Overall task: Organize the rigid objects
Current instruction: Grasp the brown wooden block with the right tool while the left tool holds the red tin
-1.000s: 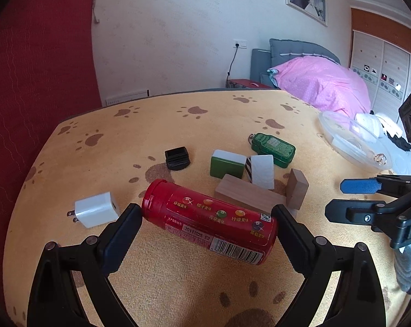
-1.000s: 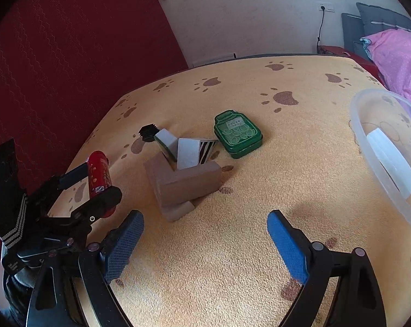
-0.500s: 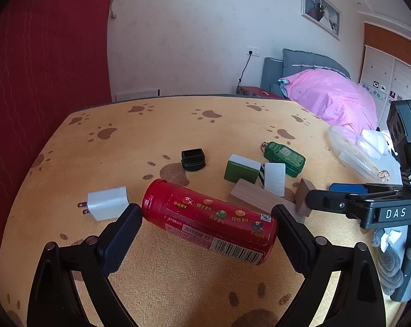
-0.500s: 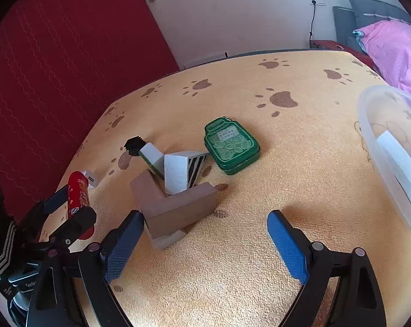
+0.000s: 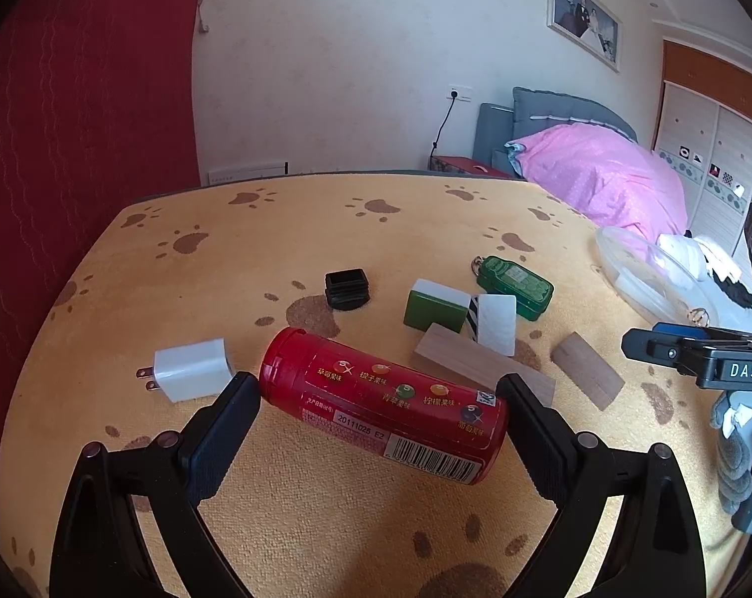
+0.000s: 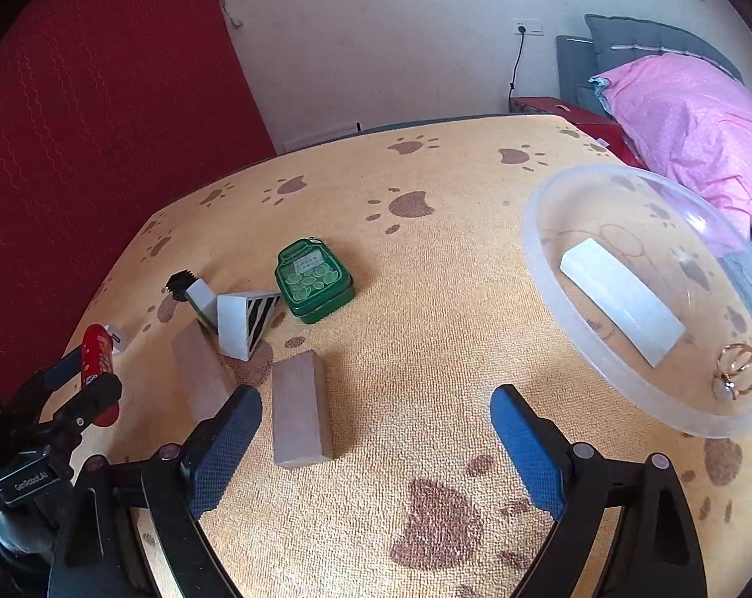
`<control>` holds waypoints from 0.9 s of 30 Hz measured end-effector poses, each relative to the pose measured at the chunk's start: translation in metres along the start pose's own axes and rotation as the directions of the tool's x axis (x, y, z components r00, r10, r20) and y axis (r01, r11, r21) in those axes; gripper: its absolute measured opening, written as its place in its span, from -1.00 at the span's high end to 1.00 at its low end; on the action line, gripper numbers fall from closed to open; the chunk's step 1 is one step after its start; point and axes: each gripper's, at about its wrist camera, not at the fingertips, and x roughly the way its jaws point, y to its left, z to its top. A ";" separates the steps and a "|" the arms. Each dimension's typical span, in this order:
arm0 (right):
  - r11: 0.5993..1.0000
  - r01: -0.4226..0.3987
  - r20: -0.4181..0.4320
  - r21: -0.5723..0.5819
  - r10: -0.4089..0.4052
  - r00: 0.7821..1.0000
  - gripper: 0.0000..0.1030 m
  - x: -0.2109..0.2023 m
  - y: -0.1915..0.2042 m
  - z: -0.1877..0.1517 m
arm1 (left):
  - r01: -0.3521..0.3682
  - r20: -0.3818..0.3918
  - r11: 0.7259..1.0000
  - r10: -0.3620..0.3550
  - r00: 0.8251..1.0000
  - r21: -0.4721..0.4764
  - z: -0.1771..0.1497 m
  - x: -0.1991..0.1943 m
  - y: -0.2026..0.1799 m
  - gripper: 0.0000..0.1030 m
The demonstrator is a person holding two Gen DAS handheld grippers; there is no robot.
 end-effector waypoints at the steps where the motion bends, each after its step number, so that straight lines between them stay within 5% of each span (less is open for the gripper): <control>1: 1.000 -0.004 -0.003 -0.002 0.004 1.000 -0.86 0.001 0.001 -0.001 | 0.000 0.000 1.000 0.000 1.000 0.000 0.000 0.000 0.000 -0.86; 6: 0.998 -0.025 -0.012 -0.064 0.024 1.000 -0.81 0.002 0.015 -0.006 | 0.001 0.000 1.000 -0.001 1.000 0.001 0.000 0.000 0.000 -0.86; 11: 0.985 -0.009 -0.041 -0.174 0.001 0.999 -0.14 0.013 0.038 -0.014 | 0.000 0.001 1.000 0.000 1.000 0.001 0.000 0.000 0.000 -0.86; 17: 0.972 0.043 -0.044 -0.232 -0.054 0.998 0.34 0.024 0.049 -0.017 | 0.002 0.001 1.000 -0.002 1.000 0.003 -0.001 0.000 -0.001 -0.86; 27: 0.979 0.009 -0.034 -0.202 -0.016 0.999 0.44 0.012 0.046 -0.018 | -0.001 0.000 1.000 0.001 1.000 0.004 -0.001 0.001 -0.002 -0.86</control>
